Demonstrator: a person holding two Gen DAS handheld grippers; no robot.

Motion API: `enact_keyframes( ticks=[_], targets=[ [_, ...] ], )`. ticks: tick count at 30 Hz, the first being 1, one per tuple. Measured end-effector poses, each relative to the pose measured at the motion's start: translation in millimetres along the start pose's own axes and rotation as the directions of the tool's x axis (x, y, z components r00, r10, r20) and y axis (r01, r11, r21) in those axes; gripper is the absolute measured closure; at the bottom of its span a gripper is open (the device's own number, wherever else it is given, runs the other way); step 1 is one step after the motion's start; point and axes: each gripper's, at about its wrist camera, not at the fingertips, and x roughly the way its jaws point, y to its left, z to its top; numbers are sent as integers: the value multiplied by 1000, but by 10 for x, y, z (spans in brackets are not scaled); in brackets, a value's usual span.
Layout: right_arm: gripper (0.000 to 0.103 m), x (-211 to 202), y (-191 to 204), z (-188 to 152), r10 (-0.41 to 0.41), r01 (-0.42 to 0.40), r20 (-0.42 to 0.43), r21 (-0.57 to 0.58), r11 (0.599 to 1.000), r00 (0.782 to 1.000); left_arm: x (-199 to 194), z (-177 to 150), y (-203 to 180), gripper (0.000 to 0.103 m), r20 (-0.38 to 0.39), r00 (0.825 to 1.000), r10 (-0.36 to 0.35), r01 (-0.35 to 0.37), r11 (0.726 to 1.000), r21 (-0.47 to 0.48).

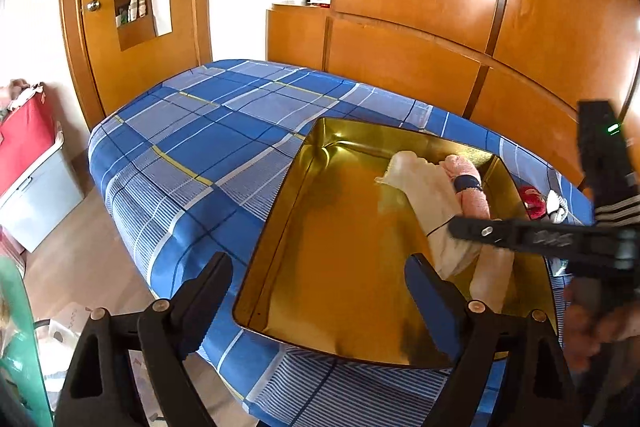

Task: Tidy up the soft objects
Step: 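Carry the beige folded cloth into the gold tray with the right gripper and release, then withdraw the right gripper from the tray toward the remaining items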

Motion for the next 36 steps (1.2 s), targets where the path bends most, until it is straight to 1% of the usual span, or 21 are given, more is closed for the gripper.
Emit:
enact_keyframes(
  ticks=[1,2,3,4,6,12,15,23,36],
  targets=[
    [82,67,-31,-15,-30,30,-12,4,1000,999,6,-1,10,15,-2,1000,0,0,1000,-1],
    [77,103,-65,-34,-61,61,-18,8,998,998,11,-2,16,15,-3,1000,1,-1,1000,-1],
    [76,131,-91,-54,-84,84,-21,14,996,996,14,-4,11,15,-3,1000,0,0,1000,-1],
    [76,132,-127,-71,-91,91,-19,25,996,996,20,-5,8,15,-4,1000,-3,3,1000,1],
    [70,75,-187,-102,-81,81,-5,49,996,997,28,-5,-7,15,-5,1000,-6,6,1000,2],
    [65,-198,-242,-168,-70,66,54,68,995,996,24,-18,-118,15,-7,1000,-11,11,999,30],
    [65,-277,-252,-180,-72,66,76,76,995,994,-7,-8,-171,15,2,1000,-13,12,999,49],
    [65,-556,-277,-301,-122,113,139,70,991,983,-91,5,-306,15,14,1000,-27,26,996,90],
    [65,-936,-419,-523,-183,170,199,77,982,963,-197,-30,-576,15,18,998,-62,58,985,165]
  ],
)
